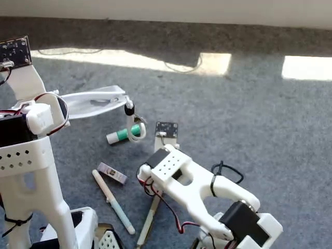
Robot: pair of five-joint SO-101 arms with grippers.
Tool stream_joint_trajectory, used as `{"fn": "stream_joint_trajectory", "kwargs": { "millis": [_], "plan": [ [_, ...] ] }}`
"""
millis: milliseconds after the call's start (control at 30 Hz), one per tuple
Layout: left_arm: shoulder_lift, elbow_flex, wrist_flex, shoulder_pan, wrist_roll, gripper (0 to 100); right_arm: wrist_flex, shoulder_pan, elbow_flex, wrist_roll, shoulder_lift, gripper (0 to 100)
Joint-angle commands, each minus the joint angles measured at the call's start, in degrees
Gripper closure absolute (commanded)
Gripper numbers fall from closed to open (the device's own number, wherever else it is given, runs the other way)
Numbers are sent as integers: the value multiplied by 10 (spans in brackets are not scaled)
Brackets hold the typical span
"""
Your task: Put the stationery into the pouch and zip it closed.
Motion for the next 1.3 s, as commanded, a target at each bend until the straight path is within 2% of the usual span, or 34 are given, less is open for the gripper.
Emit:
{"fn": "stream_joint_trajectory", "kwargs": {
  "millis": [0,67,300,533,733,867,1267],
  "plan": [
    [5,-2,-16,-7,7,993,6,-6,-25,1,14,868],
    [5,-2,-16,-7,7,993,6,-6,-25,17,21,872],
    [5,-2,-14,-7,7,993,7,-2,-46,29,28,980],
    [5,-2,-13,-7,7,993,29,29,-58,29,22,987],
    [5,-2,-13,-7,7,993,137,37,-152,30,22,995],
    [5,-2,-14,-7,7,993,172,39,-196,30,22,995],
    [5,-2,-13,-7,7,993,182,39,-206,31,-6,995]
  ]
}}
